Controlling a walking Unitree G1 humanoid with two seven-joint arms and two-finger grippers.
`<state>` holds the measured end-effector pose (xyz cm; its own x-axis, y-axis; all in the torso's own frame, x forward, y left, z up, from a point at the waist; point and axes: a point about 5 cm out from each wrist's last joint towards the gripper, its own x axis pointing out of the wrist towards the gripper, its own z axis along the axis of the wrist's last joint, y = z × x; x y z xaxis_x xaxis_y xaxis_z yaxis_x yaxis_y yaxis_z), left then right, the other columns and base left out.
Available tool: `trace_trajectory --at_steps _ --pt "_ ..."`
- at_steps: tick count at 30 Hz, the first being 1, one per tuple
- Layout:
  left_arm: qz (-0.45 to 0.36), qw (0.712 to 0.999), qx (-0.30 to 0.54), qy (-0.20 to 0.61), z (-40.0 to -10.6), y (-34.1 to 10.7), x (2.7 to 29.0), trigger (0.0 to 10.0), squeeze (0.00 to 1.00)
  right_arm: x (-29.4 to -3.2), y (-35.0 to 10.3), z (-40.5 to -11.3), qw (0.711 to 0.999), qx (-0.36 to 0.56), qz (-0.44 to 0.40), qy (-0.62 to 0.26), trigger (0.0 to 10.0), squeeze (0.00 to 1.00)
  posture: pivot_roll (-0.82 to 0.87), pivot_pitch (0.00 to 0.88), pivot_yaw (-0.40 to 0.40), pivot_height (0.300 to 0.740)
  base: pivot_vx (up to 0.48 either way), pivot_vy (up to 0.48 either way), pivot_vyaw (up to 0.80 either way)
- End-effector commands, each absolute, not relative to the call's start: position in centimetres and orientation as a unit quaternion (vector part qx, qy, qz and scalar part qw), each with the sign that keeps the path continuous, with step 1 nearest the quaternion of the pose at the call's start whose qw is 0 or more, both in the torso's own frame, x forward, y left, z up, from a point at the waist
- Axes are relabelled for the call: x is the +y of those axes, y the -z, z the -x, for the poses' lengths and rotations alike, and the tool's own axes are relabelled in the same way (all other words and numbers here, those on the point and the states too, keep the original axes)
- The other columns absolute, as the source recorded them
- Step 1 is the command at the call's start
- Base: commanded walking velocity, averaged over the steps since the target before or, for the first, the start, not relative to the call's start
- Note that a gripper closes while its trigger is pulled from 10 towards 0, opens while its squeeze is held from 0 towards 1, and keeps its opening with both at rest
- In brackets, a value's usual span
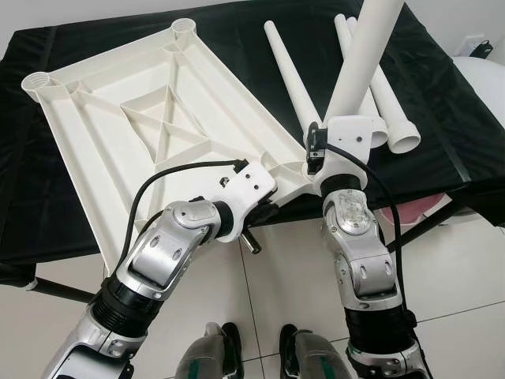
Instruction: Building children table
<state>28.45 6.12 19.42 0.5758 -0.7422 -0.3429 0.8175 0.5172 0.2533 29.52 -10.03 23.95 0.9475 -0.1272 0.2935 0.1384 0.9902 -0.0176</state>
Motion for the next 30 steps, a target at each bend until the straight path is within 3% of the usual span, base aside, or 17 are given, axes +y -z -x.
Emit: trace_trajectory --at_steps 1,30 --pt "-0.196 0.867 0.085 0.45 -28.21 -19.91 6.43 10.0 0.0 -12.85 -22.79 -29.53 0.98 -0.119 0.039 0.156 10.0 0.0 -0.07 0.219 0.06 0.74 0.0 0.0 0.0" --pt "-0.196 0.867 0.086 0.451 -28.12 -19.91 6.37 10.0 0.0 -13.59 -22.63 -29.38 0.971 -0.105 0.051 0.209 10.0 0.0 -0.07 0.219 0.062 0.74 0.0 0.0 0.0"
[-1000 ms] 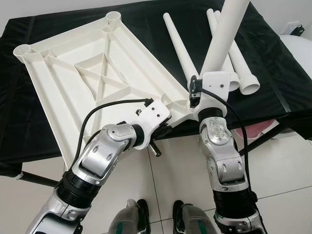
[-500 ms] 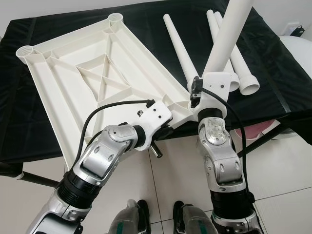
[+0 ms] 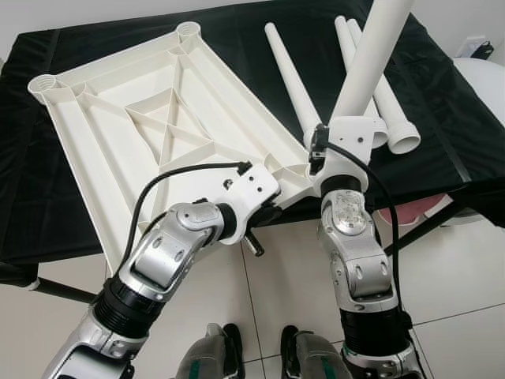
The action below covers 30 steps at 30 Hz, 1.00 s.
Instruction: Building children table
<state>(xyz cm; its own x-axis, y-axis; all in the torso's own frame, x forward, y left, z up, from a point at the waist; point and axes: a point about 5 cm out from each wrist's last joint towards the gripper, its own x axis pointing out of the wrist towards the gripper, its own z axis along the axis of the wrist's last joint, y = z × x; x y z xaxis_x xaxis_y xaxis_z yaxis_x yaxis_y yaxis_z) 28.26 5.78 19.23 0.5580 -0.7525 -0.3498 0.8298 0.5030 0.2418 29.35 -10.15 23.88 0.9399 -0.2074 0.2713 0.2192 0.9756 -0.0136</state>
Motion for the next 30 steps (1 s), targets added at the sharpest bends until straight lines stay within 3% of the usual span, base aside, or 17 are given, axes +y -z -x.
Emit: trace_trajectory --at_steps 1,2,9,10,17,18,19,20,21,22,23,24,30 --pt "-0.196 0.867 0.086 0.451 -28.1 -19.9 6.4 10.0 0.0 -13.7 -22.6 -29.4 0.971 -0.104 0.048 0.21 10.0 0.74 -0.07 0.221 0.061 0.74 0.0 0.0 0.0" --pt "-0.196 0.867 0.086 0.45 -28.1 -19.9 6.4 10.0 0.0 -13.8 -22.6 -29.4 0.971 -0.102 0.047 0.213 10.0 1.0 -0.07 0.221 0.061 0.74 0.0 0.0 0.0" --pt "-0.195 0.867 0.087 0.449 -28.1 -19.9 6.5 10.0 0.0 -14.1 -22.6 -29.4 0.969 -0.099 0.047 0.221 10.0 0.98 -0.07 0.228 0.062 0.74 0.0 0.0 0.0" --pt "-0.195 0.868 0.087 0.449 -28.2 -19.9 6.5 10.0 0.0 -14.2 -22.6 -29.5 0.969 -0.097 0.05 0.223 10.0 0.0 -0.07 0.228 0.062 0.74 0.0 0.0 0.0" --pt "-0.195 0.869 0.086 0.446 -28.3 -20.0 6.6 10.0 0.0 -14.5 -22.8 -29.8 0.97 -0.102 0.045 0.217 10.0 0.0 -0.07 0.228 0.064 0.74 0.0 0.0 0.0" --pt "-0.195 0.869 0.086 0.446 -28.3 -20.0 6.6 10.0 0.0 -14.6 -22.8 -29.8 0.97 -0.102 0.044 0.217 10.0 0.41 -0.07 0.228 0.064 0.74 0.0 0.0 0.0" --pt "-0.195 0.869 0.086 0.446 -28.3 -20.0 6.6 10.0 0.0 -14.6 -22.8 -29.8 0.97 -0.102 0.044 0.217 10.0 0.41 -0.07 0.228 0.064 0.74 0.0 0.0 0.0" --pt "-0.195 0.869 0.086 0.446 -28.3 -20.0 6.6 10.0 0.0 -14.6 -22.8 -29.9 0.971 -0.104 0.035 0.212 10.0 1.0 -0.07 0.228 0.064 0.74 0.0 0.0 0.0" --pt "-0.195 0.87 0.086 0.446 -28.3 -20.0 6.6 10.0 0.0 -14.7 -22.8 -30.0 0.972 -0.101 0.034 0.21 10.0 1.0 -0.07 0.228 0.064 0.74 0.0 0.0 0.0" --pt "-0.195 0.87 0.086 0.445 -28.3 -20.0 6.6 10.0 0.0 -14.8 -22.8 -30.1 0.973 -0.098 0.035 0.207 10.0 0.71 -0.07 0.228 0.064 0.74 0.0 0.0 0.0" --pt "-0.195 0.87 0.086 0.445 -28.3 -20.0 6.6 10.0 0.0 -14.9 -22.8 -30.2 0.973 -0.096 0.035 0.206 10.0 0.71 -0.07 0.228 0.064 0.74 0.0 0.0 0.0" --pt "-0.195 0.87 0.086 0.445 -28.3 -20.0 6.6 10.0 0.0 -14.8 -22.7 -30.4 0.977 -0.091 0.028 0.19 10.0 0.0 -0.07 0.234 0.062 0.74 0.0 0.0 0.0" --pt "-0.194 0.871 0.086 0.443 -28.4 -20.1 6.6 10.0 0.0 -14.9 -22.7 -30.9 0.988 -0.089 0.015 0.122 10.0 0.0 -0.08 0.239 0.062 0.74 0.0 0.0 0.0"
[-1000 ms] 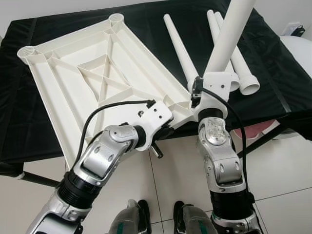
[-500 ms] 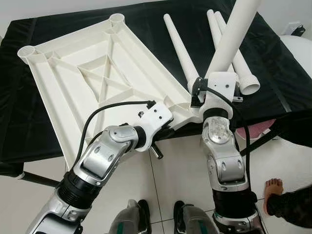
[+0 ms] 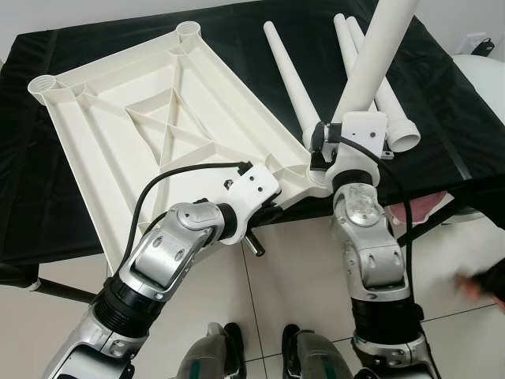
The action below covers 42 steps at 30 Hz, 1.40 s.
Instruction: Building children table
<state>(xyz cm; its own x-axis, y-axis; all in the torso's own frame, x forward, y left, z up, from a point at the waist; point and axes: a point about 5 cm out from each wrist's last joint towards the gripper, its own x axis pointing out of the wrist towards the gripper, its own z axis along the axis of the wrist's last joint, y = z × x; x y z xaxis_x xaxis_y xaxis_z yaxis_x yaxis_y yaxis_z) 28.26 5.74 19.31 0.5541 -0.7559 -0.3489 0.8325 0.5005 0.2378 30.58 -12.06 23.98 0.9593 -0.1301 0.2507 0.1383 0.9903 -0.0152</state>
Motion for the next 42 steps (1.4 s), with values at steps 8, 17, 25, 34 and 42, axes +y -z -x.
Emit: trace_trajectory --at_steps 8,17,25,34,42 --pt "-0.193 0.872 0.086 0.442 -28.4 -20.1 6.7 10.0 0.0 -14.6 -22.5 -31.3 0.996 -0.085 0.007 0.001 10.0 0.0 -0.08 0.24 0.057 0.74 0.0 0.0 0.0" --pt "-0.191 0.874 0.085 0.438 -28.5 -20.1 6.7 10.0 0.0 -14.8 -23.1 -31.4 0.989 -0.097 0.03 -0.106 10.0 0.0 -0.09 0.232 0.05 0.74 0.0 0.0 0.0" --pt "-0.195 0.878 0.082 0.429 -29.1 -20.2 7.2 10.0 0.0 -16.1 -24.0 -31.7 0.975 -0.11 0.045 -0.188 10.0 0.0 -0.1 0.221 0.049 0.74 0.0 0.0 0.0" --pt "-0.202 0.881 0.083 0.42 -29.3 -20.1 7.7 10.0 0.0 -17.1 -24.3 -31.5 0.95 -0.118 0.059 -0.283 10.0 0.0 -0.1 0.204 0.048 0.74 0.0 0.0 0.0" --pt "-0.204 0.881 0.081 0.419 -29.5 -20.2 7.9 10.0 0.0 -17.8 -24.2 -31.7 0.939 -0.109 0.047 -0.324 10.0 0.0 -0.1 0.202 0.047 0.74 0.0 0.0 0.0"
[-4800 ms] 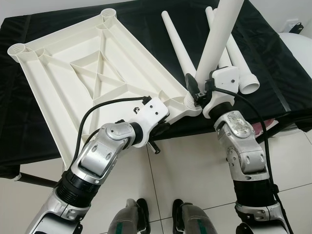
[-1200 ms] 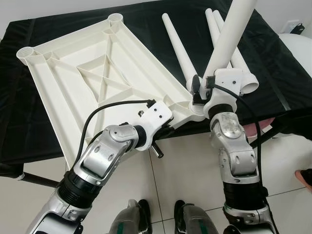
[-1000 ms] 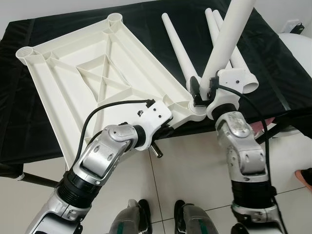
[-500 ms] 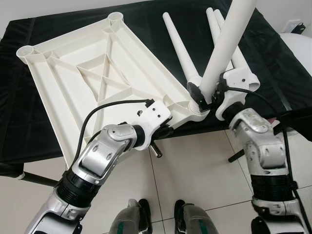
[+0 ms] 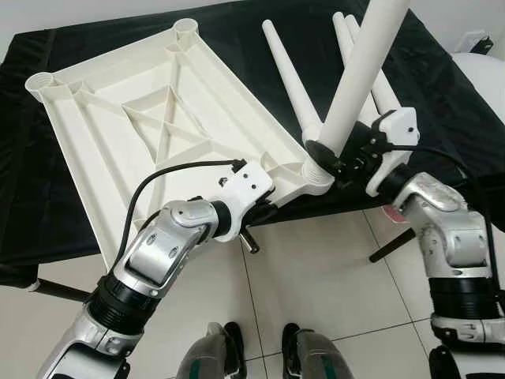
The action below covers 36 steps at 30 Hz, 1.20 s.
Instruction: Building children table
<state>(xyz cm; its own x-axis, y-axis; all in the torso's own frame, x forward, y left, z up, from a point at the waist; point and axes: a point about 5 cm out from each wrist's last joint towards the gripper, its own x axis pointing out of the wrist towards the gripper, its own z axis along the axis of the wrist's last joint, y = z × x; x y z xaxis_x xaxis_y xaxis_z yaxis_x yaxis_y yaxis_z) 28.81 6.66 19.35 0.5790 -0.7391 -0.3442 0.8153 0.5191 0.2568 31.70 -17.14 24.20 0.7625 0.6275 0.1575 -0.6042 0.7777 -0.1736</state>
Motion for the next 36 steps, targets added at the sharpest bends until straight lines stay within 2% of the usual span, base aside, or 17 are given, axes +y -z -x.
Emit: trace_trajectory --at_steps 1,8,19,27,28,29,30,31,32,33,34,36 --pt "-0.204 0.881 0.081 0.418 -29.5 -20.2 7.9 10.0 0.0 -17.9 -24.3 -31.6 0.934 -0.108 0.043 -0.338 10.0 0.0 -0.1 0.205 0.047 0.74 0.0 0.0 0.0" --pt "-0.206 0.881 0.08 0.419 -29.4 -20.3 7.9 10.0 0.0 -18.0 -24.1 -31.6 0.917 -0.098 0.039 -0.385 10.0 0.0 -0.1 0.209 0.05 0.74 0.0 0.0 0.0" --pt "-0.203 0.878 0.077 0.426 -29.2 -20.6 7.5 10.0 0.0 -15.9 -23.3 -32.0 0.886 -0.096 0.048 -0.452 10.0 0.0 -0.08 0.223 0.053 0.74 0.0 0.0 0.0" --pt "-0.201 0.878 0.077 0.428 -29.1 -20.6 7.4 10.0 0.0 -16.2 -23.5 -32.5 0.882 -0.105 0.065 -0.454 10.0 0.0 -0.08 0.225 0.051 0.74 0.0 0.0 0.0" --pt "-0.2 0.878 0.078 0.428 -29.1 -20.6 7.4 10.0 0.0 -16.4 -23.5 -32.8 0.885 -0.107 0.068 -0.449 9.3 0.0 -0.09 0.226 0.05 0.74 0.0 0.0 0.0" --pt "-0.2 0.878 0.078 0.428 -29.1 -20.6 7.4 10.0 0.0 -16.6 -23.6 -33.0 0.886 -0.109 0.069 -0.446 9.2 0.0 -0.09 0.226 0.05 0.74 0.0 0.0 0.0" --pt "-0.199 0.878 0.078 0.428 -29.1 -20.6 7.4 10.0 0.0 -16.8 -23.8 -33.1 0.887 -0.112 0.07 -0.443 9.8 0.0 -0.09 0.225 0.049 0.74 0.0 0.0 0.0" --pt "-0.199 0.878 0.078 0.428 -29.1 -20.6 7.3 10.0 0.0 -16.8 -23.8 -33.2 0.887 -0.113 0.073 -0.443 4.1 0.0 -0.09 0.225 0.048 0.74 0.0 0.0 0.0" --pt "-0.199 0.878 0.078 0.428 -29.1 -20.6 7.3 10.0 0.0 -16.8 -23.8 -33.2 0.887 -0.113 0.073 -0.443 4.1 0.0 -0.09 0.225 0.048 0.74 0.0 0.0 0.0" --pt "-0.199 0.878 0.077 0.429 -29.1 -20.6 7.3 10.0 0.0 -16.9 -23.8 -33.3 0.885 -0.114 0.08 -0.443 1.2 0.0 -0.09 0.225 0.048 0.74 0.0 0.0 0.0" --pt "-0.199 0.878 0.077 0.429 -29.1 -20.6 7.3 10.0 0.0 -16.9 -23.7 -33.3 0.885 -0.113 0.084 -0.443 0.0 0.0 -0.09 0.223 0.047 0.74 0.0 0.0 0.0" --pt "-0.198 0.878 0.076 0.428 -29.2 -20.6 7.3 10.0 0.0 -17.0 -23.6 -33.5 0.886 -0.112 0.09 -0.441 0.0 0.0 -0.09 0.221 0.045 0.74 0.0 0.0 0.0"
